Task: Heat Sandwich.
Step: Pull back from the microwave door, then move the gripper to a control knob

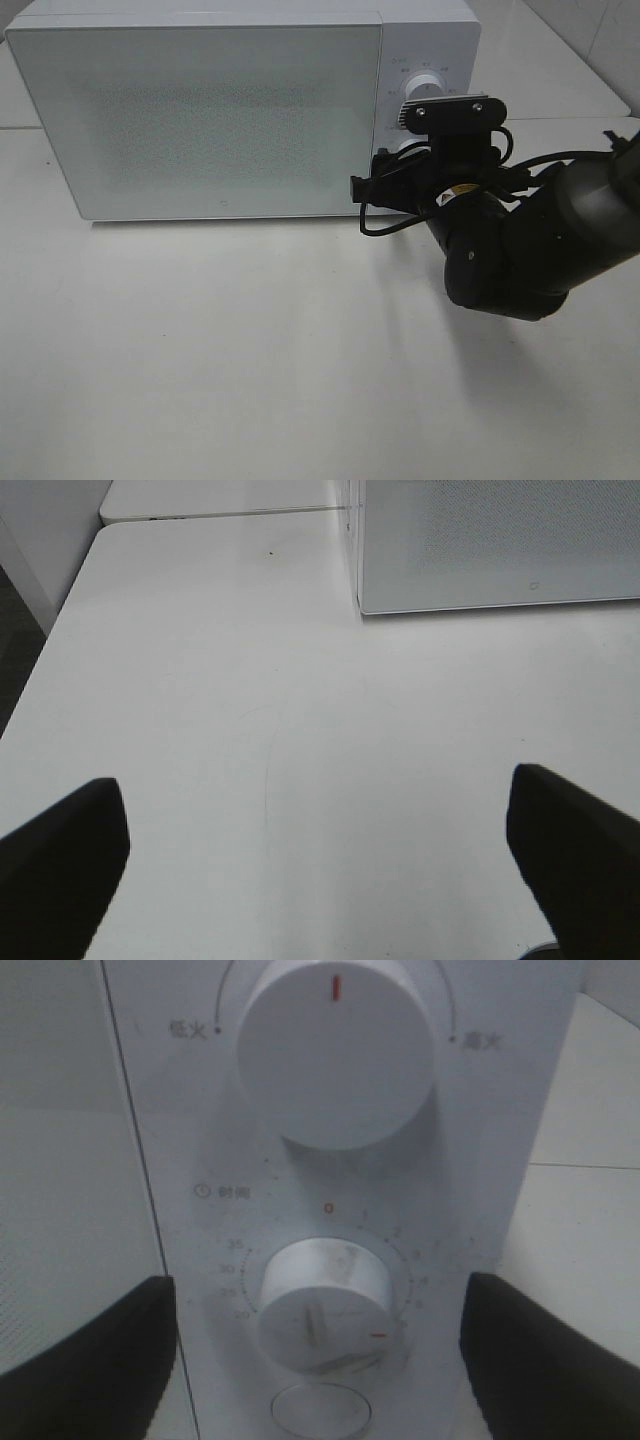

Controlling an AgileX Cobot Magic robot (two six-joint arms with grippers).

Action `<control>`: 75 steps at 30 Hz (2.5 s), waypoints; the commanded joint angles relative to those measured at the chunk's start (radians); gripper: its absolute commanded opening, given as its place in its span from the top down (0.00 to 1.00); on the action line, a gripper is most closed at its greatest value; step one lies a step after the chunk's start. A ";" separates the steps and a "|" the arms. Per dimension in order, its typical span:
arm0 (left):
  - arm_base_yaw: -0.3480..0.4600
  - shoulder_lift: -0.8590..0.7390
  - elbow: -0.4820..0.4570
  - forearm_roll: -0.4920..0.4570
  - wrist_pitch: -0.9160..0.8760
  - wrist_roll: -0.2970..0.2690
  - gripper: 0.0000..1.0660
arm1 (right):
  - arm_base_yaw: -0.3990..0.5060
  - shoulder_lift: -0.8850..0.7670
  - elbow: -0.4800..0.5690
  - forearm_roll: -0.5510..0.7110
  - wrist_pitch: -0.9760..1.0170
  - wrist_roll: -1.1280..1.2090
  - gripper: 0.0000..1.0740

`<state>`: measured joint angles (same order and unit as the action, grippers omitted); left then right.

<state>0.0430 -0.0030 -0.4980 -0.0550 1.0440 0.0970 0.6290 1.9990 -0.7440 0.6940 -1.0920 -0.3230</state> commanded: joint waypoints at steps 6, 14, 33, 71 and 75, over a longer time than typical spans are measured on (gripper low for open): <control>0.004 -0.027 0.004 -0.001 -0.009 -0.001 0.09 | -0.037 0.054 -0.060 -0.027 0.021 0.042 0.30; 0.004 -0.027 0.004 -0.001 -0.009 -0.001 0.09 | -0.034 0.048 -0.059 -0.027 0.015 0.047 0.30; 0.004 -0.027 0.004 -0.001 -0.009 -0.001 0.09 | -0.023 0.031 -0.059 -0.026 0.033 0.047 0.56; 0.004 -0.027 0.004 -0.001 -0.009 -0.001 0.09 | -0.023 0.031 -0.059 -0.081 -0.053 0.513 0.92; 0.004 -0.027 0.004 -0.001 -0.009 -0.001 0.09 | -0.023 0.031 -0.059 -0.114 -0.061 0.673 0.93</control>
<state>0.0430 -0.0030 -0.4980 -0.0550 1.0440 0.0970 0.6020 2.0430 -0.7900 0.6550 -1.0850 0.2460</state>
